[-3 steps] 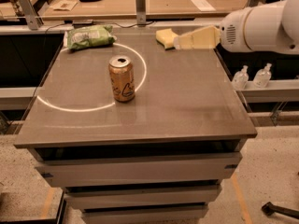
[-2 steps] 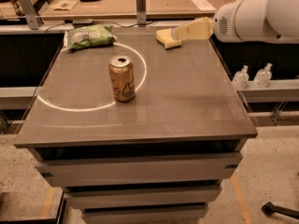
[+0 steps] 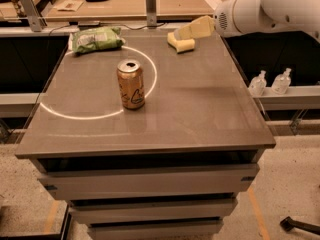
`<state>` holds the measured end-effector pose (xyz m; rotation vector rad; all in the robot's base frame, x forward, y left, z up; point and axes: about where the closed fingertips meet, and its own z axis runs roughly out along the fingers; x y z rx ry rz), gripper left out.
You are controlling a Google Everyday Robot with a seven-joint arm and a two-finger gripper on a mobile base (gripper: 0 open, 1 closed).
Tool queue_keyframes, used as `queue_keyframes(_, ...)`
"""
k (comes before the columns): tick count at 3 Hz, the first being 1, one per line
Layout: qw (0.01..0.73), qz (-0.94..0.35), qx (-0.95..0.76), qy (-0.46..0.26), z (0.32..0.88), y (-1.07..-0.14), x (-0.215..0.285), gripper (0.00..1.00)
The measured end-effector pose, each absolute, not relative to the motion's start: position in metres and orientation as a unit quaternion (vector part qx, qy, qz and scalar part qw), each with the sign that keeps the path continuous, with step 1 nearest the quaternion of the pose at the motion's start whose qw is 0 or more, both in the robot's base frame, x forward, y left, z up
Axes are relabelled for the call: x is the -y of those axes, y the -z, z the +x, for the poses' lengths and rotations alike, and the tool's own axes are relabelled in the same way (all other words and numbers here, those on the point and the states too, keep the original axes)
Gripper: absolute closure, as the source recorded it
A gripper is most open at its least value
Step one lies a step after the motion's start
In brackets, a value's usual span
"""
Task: Move sponge near green jalapeno chip bag
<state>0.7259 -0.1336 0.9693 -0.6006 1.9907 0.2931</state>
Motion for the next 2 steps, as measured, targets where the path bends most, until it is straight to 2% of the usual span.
queue_keyframes(2,0.469,-0.303,-0.818,-0.136,0.775,-0.937,0.128,0.0)
